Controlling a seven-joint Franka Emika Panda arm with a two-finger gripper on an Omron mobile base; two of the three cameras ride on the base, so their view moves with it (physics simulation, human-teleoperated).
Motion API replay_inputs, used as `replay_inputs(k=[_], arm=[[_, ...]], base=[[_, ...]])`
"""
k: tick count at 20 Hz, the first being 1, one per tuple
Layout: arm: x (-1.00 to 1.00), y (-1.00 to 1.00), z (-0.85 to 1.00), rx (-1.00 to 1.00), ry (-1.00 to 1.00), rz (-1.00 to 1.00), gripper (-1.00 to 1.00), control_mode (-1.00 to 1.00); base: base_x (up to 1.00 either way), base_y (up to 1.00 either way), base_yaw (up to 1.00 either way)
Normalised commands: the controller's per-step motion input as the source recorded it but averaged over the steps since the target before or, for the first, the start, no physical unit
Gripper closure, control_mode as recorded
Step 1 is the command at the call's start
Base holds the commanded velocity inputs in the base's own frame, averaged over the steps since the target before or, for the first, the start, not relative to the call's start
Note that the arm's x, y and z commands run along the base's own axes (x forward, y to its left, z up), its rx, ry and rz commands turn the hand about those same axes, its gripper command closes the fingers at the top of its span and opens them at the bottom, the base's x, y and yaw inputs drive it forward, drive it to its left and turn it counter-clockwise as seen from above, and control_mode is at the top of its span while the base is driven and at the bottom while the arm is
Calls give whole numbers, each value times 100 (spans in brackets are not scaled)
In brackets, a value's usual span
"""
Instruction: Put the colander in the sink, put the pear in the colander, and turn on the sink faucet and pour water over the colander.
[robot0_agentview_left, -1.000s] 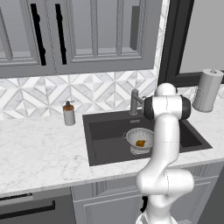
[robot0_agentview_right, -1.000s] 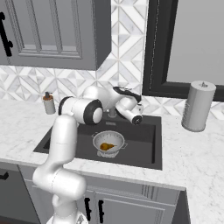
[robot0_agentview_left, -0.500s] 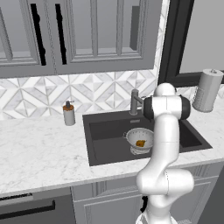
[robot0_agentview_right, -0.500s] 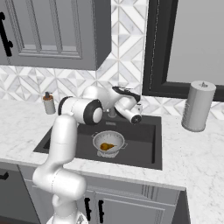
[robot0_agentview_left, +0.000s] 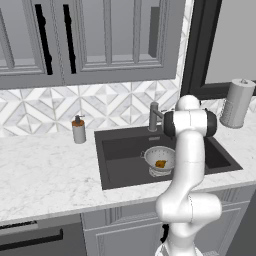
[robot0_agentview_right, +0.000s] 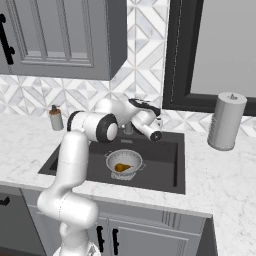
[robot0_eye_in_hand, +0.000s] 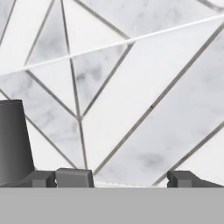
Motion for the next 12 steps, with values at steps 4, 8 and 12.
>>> replay_inputs(k=[4,8,12], arm=[[1,0,0,0,0,0,-100,-100],[0,3,0,0,0,0,-100,-100],[0,9,0,0,0,0,-100,-100]], base=[[0,0,0],[0,0,0],[0,0,0]])
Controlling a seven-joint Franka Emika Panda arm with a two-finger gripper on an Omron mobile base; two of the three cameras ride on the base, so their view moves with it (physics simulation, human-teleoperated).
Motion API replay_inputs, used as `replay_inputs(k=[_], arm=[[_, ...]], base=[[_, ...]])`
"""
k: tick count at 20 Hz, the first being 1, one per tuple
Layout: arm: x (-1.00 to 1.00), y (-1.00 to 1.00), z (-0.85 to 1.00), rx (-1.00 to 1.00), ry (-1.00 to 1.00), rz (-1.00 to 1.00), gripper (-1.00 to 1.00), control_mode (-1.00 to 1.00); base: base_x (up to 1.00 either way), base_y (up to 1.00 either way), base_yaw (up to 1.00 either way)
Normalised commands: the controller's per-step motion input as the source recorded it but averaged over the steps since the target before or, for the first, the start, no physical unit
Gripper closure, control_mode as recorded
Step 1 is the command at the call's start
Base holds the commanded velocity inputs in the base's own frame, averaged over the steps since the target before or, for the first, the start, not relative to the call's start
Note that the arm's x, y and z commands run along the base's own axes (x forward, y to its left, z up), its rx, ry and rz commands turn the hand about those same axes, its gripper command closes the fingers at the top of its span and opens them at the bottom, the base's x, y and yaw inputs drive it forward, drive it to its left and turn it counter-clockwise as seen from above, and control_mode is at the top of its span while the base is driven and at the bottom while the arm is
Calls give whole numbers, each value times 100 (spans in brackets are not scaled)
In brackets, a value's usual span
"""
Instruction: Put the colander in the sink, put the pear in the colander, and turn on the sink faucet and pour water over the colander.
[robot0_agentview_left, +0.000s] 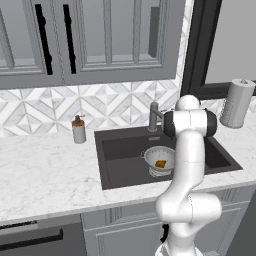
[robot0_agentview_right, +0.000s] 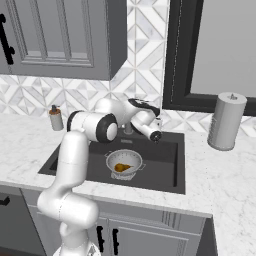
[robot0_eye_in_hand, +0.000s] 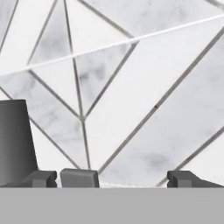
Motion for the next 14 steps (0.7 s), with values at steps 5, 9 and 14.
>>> replay_inputs(k=[5,9,14], arm=[[6,2,0,0,0,0,-100,-100],[6,0,0,0,0,0,-100,-100],[-1,-13,0,0,0,-1,-100,-100]], base=[[0,0,0],[0,0,0],[0,0,0]])
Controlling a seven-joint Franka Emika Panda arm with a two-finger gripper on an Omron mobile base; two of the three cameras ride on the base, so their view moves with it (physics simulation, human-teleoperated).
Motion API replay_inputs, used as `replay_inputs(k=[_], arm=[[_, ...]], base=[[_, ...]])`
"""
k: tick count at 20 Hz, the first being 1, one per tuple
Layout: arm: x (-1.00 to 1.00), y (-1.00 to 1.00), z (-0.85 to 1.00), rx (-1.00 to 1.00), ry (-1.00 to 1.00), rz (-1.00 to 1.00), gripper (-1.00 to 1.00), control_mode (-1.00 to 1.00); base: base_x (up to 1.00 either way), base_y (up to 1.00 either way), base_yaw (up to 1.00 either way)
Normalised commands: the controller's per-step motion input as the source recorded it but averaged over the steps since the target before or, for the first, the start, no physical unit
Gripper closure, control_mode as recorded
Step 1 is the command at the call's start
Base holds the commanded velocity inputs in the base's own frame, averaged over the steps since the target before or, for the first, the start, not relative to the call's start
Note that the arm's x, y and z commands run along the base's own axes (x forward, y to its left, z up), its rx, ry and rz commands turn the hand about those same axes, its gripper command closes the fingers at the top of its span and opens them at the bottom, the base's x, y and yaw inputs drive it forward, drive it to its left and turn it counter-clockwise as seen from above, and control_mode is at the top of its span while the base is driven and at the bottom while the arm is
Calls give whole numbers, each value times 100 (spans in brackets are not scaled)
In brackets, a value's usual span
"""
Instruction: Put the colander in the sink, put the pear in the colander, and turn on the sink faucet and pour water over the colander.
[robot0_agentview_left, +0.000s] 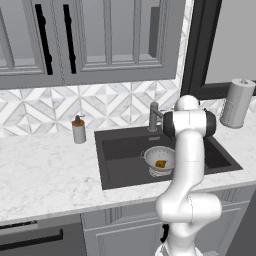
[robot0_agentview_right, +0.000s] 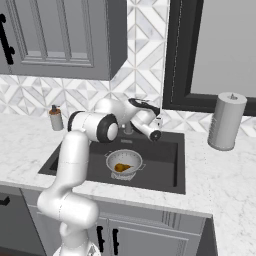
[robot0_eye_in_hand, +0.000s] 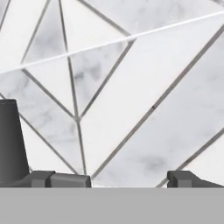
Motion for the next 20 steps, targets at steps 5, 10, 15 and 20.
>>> replay_inputs(k=[5,10,15,20], arm=[[0,-38,0,0,0,-5,-100,-100],[-4,-66,0,0,0,-3,-100,-100],[-2,-85,0,0,0,-1,-100,-100],[-1,-97,0,2,0,0,-100,-100]], base=[[0,0,0],[0,0,0],[0,0,0],[0,0,0]])
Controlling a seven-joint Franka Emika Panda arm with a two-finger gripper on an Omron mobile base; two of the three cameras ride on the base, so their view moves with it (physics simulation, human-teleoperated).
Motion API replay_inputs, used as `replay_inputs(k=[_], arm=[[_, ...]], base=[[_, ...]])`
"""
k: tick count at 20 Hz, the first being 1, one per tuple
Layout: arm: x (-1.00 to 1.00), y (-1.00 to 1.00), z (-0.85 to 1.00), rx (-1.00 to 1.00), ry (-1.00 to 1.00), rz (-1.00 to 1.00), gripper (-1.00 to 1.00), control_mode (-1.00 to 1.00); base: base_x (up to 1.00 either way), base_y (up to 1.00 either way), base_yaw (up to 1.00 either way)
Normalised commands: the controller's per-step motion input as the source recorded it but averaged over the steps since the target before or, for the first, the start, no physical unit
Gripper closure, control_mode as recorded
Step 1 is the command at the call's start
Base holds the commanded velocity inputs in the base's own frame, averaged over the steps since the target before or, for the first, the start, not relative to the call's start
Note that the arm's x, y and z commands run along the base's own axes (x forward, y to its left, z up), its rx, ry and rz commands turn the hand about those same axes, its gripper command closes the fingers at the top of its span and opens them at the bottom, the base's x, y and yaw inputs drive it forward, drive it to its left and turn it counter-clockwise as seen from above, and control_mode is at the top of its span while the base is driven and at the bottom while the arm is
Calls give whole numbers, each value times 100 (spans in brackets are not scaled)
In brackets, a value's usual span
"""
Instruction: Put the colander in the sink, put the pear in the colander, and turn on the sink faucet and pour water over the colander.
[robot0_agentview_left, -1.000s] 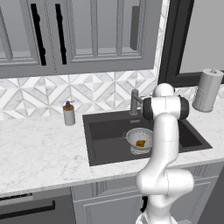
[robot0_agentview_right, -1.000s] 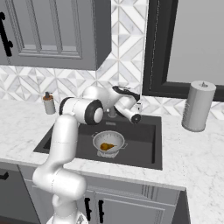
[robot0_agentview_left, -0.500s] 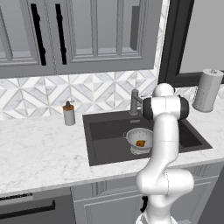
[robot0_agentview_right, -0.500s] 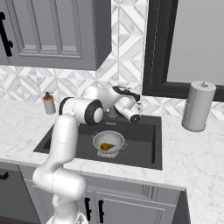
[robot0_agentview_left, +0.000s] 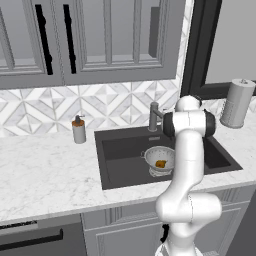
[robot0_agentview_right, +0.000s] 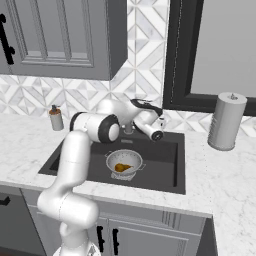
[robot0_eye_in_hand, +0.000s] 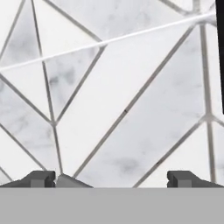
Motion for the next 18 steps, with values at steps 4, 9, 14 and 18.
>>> replay_inputs(k=[4,9,14,18], arm=[[0,-95,0,2,0,0,-100,-100],[-4,-90,0,1,0,0,-100,-100],[-3,-56,0,0,0,0,-100,-100],[0,-5,0,0,0,0,-100,-100]], base=[[0,0,0],[0,0,0],[0,0,0],[0,0,0]])
